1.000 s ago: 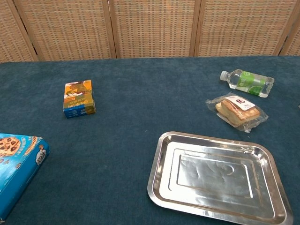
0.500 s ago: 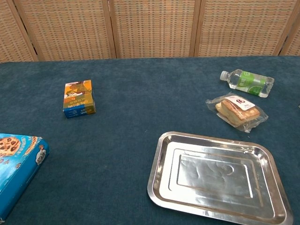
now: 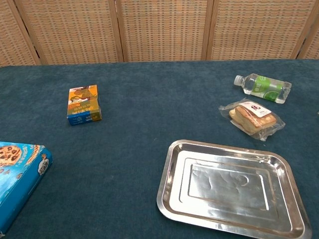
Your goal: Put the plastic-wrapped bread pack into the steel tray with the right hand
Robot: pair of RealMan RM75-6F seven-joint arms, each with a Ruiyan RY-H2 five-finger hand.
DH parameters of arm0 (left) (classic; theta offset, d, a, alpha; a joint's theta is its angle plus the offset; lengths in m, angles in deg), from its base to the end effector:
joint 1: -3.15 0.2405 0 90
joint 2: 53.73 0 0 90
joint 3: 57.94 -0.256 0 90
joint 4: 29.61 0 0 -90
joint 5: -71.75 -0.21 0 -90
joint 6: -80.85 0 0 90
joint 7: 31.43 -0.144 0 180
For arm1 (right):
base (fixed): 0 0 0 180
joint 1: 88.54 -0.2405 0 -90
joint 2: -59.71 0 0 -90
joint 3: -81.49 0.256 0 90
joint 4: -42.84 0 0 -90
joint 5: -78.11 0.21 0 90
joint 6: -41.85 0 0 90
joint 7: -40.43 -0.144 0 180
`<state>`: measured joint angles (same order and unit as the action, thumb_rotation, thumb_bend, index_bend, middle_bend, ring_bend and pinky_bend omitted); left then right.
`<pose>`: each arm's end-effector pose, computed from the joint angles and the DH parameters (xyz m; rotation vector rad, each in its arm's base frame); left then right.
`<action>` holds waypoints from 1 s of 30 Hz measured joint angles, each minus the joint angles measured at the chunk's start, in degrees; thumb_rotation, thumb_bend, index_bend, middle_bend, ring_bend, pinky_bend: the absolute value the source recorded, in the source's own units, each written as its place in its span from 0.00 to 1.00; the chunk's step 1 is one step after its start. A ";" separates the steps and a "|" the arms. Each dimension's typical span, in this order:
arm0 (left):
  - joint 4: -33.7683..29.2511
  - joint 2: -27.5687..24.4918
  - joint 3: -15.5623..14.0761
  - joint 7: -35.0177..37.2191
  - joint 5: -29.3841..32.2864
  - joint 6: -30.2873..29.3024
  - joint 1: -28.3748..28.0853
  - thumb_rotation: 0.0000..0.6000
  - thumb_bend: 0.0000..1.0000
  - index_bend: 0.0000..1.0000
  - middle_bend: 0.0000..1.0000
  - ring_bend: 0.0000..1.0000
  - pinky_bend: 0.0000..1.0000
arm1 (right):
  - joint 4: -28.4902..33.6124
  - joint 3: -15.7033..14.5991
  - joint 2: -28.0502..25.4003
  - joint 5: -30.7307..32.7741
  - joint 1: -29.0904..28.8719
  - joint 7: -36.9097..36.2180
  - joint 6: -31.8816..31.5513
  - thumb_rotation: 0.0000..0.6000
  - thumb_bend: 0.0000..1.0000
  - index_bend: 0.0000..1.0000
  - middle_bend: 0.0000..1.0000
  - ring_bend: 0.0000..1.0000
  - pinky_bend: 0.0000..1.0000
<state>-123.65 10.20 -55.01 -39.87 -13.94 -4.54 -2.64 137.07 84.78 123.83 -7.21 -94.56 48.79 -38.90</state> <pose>-0.3025 0.1857 0.1585 -1.4261 -0.7977 -0.8308 -0.3054 -0.1879 0.1475 1.4690 -0.8574 0.7938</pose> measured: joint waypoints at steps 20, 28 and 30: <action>-0.01 1.03 0.10 -1.48 1.58 0.61 -0.01 1.00 0.49 0.00 0.00 0.00 0.00 | 3.78 0.78 -3.22 0.47 -11.91 -0.34 17.66 1.00 0.22 0.05 0.00 0.00 0.00; 0.39 0.97 0.30 -0.97 2.12 0.84 -0.09 1.00 0.49 0.00 0.00 0.00 0.00 | 2.79 2.25 -0.02 3.71 -17.50 2.54 24.00 1.00 0.22 0.05 0.00 0.00 0.00; 0.41 0.98 0.36 -0.98 2.20 0.80 -0.08 1.00 0.49 0.00 0.00 0.00 0.00 | 2.52 2.32 0.37 4.00 -18.29 2.73 24.90 1.00 0.22 0.05 0.00 0.00 0.00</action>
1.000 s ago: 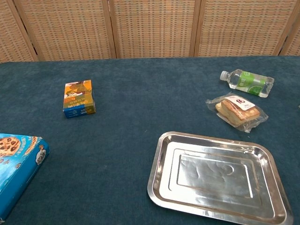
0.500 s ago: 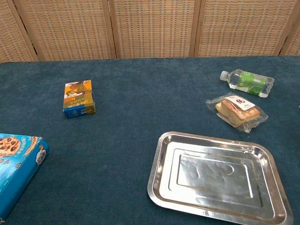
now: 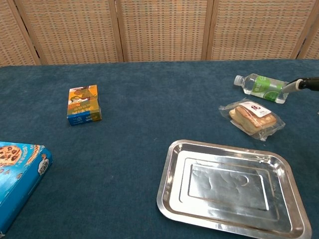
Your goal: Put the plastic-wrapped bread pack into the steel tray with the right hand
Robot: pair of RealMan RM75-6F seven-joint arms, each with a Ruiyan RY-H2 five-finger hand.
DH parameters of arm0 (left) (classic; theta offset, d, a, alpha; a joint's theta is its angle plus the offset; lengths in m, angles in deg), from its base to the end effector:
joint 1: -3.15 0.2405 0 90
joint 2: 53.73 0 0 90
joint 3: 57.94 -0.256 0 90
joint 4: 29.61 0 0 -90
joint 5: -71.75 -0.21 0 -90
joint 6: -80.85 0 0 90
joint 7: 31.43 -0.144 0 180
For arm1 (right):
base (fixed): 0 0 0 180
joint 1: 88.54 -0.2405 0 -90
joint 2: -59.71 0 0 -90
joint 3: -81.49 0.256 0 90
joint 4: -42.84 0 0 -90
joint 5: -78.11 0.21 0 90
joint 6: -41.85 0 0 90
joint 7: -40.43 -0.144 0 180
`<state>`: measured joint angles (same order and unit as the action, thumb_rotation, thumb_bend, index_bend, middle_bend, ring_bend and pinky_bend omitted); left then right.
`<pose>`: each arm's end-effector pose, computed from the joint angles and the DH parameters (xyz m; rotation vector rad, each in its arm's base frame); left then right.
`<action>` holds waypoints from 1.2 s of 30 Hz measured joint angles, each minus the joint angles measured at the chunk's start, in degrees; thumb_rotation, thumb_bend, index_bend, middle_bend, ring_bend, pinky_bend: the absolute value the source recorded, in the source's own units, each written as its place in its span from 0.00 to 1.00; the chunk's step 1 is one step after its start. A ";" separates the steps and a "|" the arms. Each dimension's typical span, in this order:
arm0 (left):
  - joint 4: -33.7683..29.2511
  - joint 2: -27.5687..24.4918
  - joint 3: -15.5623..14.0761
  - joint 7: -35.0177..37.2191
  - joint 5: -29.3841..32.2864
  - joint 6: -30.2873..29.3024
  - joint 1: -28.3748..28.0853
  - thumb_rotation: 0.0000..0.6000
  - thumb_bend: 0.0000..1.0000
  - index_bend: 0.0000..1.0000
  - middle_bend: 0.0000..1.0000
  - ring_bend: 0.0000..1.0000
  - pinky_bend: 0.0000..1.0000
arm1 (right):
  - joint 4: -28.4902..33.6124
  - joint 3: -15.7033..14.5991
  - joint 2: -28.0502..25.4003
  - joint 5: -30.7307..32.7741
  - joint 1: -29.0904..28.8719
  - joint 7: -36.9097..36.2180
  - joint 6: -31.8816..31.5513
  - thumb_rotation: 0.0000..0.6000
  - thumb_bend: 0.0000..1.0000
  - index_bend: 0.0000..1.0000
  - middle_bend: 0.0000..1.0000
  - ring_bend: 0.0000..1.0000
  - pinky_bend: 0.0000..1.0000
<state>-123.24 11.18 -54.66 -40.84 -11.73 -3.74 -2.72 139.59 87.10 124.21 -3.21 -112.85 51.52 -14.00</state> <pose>-0.3076 0.1875 0.1546 -1.4032 -0.8167 -0.8018 -0.2463 -0.2711 0.0927 1.8711 -0.9090 0.7347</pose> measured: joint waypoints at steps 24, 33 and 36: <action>0.01 0.38 0.54 -1.37 1.34 0.16 -0.16 1.00 0.49 0.00 0.00 0.00 0.00 | -2.03 0.89 2.51 0.90 -9.94 -1.23 10.22 1.00 0.22 0.05 0.00 0.00 0.00; 0.39 0.18 0.94 -0.54 2.47 0.87 -0.38 1.00 0.49 0.00 0.00 0.00 0.00 | -5.21 2.25 3.83 4.47 -14.43 -2.45 14.70 1.00 0.22 0.05 0.00 0.00 0.00; 0.59 0.12 1.07 -0.32 2.86 1.03 -0.41 1.00 0.49 0.00 0.00 0.00 0.00 | -6.71 2.38 4.65 5.36 -15.79 -2.78 16.17 1.00 0.22 0.05 0.00 0.00 0.00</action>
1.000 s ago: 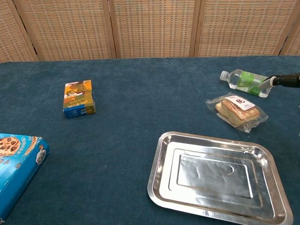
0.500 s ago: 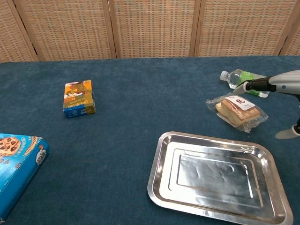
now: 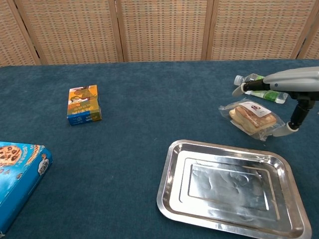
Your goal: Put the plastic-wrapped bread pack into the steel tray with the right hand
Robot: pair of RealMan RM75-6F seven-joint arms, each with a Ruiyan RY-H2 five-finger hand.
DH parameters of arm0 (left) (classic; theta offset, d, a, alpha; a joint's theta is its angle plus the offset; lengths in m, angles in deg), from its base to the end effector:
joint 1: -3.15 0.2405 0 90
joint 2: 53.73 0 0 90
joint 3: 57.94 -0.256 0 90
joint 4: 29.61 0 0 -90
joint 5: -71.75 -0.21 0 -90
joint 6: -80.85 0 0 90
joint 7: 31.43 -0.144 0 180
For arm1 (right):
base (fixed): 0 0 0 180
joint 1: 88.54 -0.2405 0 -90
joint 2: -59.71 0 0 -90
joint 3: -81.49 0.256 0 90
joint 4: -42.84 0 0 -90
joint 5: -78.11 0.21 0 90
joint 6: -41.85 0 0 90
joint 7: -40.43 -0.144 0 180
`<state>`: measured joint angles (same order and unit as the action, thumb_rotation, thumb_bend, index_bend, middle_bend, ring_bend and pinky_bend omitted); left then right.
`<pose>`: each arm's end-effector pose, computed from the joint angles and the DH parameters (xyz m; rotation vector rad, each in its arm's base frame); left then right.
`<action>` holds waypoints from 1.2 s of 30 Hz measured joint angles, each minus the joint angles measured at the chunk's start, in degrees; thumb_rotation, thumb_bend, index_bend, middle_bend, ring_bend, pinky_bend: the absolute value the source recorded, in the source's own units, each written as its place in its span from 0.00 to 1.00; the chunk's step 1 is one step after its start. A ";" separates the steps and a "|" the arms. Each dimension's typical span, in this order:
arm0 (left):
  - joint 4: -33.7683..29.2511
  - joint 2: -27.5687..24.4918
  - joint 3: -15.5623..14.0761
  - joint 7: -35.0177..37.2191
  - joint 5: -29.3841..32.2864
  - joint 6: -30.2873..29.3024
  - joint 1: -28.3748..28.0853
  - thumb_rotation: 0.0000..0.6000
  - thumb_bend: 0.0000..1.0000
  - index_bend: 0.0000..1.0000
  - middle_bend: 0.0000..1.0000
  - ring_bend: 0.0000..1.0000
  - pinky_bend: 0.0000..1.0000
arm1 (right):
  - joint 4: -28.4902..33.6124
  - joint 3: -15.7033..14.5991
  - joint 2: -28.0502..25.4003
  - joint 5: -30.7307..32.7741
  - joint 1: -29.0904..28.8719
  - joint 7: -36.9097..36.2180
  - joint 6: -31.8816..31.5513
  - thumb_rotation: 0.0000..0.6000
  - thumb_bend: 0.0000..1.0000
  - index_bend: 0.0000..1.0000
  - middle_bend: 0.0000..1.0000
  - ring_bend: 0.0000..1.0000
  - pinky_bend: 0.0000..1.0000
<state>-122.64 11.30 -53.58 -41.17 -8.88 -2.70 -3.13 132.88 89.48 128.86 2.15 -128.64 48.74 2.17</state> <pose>-0.3141 0.1936 0.1578 -1.3689 -0.8267 -0.7735 -0.1963 -0.3391 0.0541 2.0839 -0.9096 0.6850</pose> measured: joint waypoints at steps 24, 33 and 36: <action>0.86 0.77 0.80 -1.26 3.09 2.16 -0.98 1.00 0.49 0.00 0.00 0.00 0.00 | -13.39 -1.69 5.77 -4.97 -7.83 -11.71 6.79 1.00 0.22 0.05 0.00 0.00 0.00; 0.92 0.98 0.85 -2.02 3.75 2.57 -1.22 1.00 0.49 0.00 0.00 0.00 0.00 | -17.49 -3.24 7.15 -7.91 -9.69 -16.36 7.65 1.00 0.23 0.05 0.00 0.00 0.00; 0.90 1.01 0.89 -2.19 4.05 2.78 -1.32 1.00 0.49 0.00 0.00 0.00 0.00 | -19.06 -3.83 7.82 -8.78 -10.10 -18.17 7.76 1.00 0.23 0.05 0.00 0.00 0.00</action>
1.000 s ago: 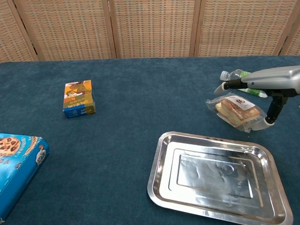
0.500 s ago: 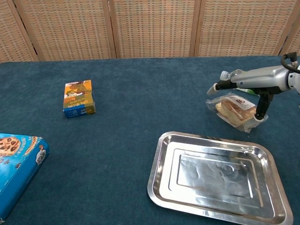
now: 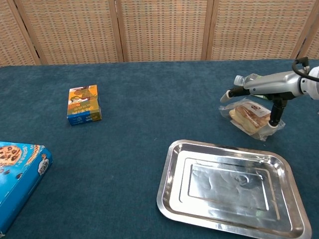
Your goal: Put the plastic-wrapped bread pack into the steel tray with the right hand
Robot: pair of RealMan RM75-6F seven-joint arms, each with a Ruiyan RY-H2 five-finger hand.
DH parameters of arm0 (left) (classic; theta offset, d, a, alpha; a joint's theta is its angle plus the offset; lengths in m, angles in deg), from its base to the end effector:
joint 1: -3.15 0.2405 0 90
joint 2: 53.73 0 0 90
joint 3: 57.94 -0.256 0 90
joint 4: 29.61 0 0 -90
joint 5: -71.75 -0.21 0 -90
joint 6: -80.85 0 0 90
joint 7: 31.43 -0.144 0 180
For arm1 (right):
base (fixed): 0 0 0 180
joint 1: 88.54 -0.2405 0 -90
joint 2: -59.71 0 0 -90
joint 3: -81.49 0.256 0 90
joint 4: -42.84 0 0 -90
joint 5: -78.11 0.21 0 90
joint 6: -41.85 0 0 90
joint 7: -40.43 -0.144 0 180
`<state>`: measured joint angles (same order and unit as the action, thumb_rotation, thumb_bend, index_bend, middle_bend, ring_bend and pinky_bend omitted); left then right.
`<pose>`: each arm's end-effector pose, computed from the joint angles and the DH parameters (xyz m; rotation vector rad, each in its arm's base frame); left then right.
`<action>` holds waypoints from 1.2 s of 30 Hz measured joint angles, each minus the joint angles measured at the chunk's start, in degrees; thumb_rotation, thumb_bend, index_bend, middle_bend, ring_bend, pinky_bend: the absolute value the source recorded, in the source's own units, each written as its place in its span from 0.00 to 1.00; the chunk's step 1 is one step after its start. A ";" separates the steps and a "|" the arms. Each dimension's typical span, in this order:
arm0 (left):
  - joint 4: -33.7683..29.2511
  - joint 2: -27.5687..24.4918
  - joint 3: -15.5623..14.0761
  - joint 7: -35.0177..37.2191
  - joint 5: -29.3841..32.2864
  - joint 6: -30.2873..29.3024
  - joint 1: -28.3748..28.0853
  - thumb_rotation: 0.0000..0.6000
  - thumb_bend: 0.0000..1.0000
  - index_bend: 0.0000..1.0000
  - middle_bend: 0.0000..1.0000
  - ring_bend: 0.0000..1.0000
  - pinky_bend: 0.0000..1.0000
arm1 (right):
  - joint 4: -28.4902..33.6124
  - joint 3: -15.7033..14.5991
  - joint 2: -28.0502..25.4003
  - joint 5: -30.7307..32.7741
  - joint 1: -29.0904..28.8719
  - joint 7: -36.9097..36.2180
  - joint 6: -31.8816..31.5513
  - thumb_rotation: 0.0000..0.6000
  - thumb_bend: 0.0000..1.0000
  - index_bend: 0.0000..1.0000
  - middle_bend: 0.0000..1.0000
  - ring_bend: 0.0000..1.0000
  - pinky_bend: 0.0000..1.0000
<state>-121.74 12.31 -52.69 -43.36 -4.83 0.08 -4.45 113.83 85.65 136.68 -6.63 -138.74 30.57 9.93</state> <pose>-0.3216 0.2034 0.1528 -1.3545 -0.8483 -0.7124 -0.1999 -0.3934 0.0265 2.1741 -0.9170 0.5940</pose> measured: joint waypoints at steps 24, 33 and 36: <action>0.38 0.18 -0.08 0.14 1.01 1.23 -0.61 1.00 0.49 0.00 0.00 0.00 0.00 | -10.40 -5.21 4.16 -6.51 -0.40 -10.78 -6.58 1.00 0.23 0.37 0.41 0.22 0.24; 0.35 -0.05 -0.24 0.67 0.71 1.24 -0.64 1.00 0.49 0.00 0.00 0.00 0.00 | -8.73 -5.21 3.36 -5.71 -0.08 -8.20 -7.71 1.00 0.23 0.43 0.50 0.30 0.33; 0.33 -0.13 -0.26 0.78 0.65 1.10 -0.58 1.00 0.49 0.00 0.00 0.00 0.00 | -7.80 -5.03 2.91 -5.32 -0.06 -7.14 -7.83 1.00 0.23 0.43 0.50 0.30 0.34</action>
<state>-121.42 12.19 -52.95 -42.58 -4.18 1.18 -5.03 106.03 80.61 139.59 -11.95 -138.80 23.43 2.10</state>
